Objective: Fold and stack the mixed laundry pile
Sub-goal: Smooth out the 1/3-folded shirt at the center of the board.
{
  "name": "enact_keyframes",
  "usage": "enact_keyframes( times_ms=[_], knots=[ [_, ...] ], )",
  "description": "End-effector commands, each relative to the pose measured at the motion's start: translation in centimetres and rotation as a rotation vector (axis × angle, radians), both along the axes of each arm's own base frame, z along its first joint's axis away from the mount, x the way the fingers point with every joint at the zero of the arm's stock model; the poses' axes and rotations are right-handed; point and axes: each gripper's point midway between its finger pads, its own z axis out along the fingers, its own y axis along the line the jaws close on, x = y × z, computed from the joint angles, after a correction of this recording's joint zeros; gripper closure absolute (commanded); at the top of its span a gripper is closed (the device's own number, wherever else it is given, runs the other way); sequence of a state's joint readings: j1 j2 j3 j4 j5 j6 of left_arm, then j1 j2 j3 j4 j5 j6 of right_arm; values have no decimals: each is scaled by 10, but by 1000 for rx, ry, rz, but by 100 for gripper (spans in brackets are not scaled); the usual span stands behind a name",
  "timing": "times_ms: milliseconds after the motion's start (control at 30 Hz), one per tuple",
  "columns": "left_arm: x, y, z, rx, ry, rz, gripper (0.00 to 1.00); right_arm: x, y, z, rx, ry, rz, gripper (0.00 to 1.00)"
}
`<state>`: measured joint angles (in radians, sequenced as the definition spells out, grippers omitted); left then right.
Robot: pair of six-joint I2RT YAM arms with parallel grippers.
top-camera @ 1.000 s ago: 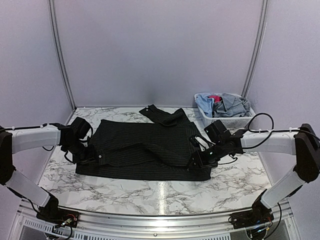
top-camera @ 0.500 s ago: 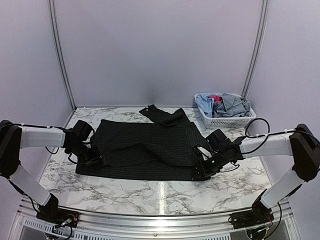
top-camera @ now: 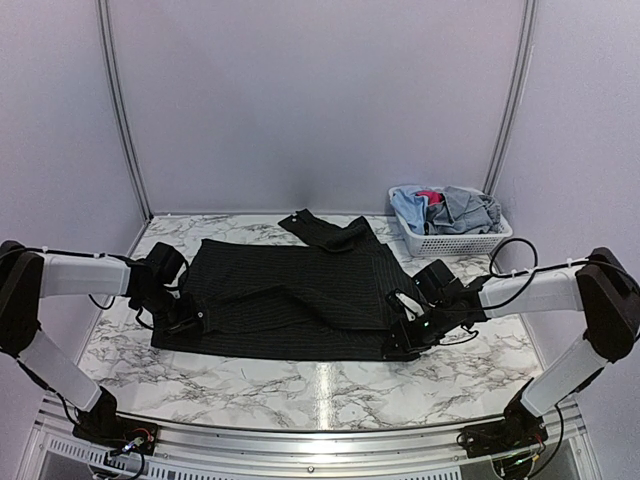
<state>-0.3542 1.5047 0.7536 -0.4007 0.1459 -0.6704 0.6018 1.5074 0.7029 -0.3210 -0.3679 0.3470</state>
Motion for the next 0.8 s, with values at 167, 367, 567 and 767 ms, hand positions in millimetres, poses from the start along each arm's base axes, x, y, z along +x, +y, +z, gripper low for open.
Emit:
enact_keyframes(
  times_ms=[167,367,567,767],
  knots=[
    [14,-6,22,-15,-47,-38,87,-2,-12,-23,-62,40,-31,61],
    [14,-4,57,-11,-88,-42,100,-6,-16,-27,-75,48,-37,62],
    [4,13,80,47,-64,-52,100,-9,-21,-31,-93,50,-36,62],
    [-10,39,73,66,1,-9,100,-11,-23,-32,-103,52,-29,62]
  ],
)
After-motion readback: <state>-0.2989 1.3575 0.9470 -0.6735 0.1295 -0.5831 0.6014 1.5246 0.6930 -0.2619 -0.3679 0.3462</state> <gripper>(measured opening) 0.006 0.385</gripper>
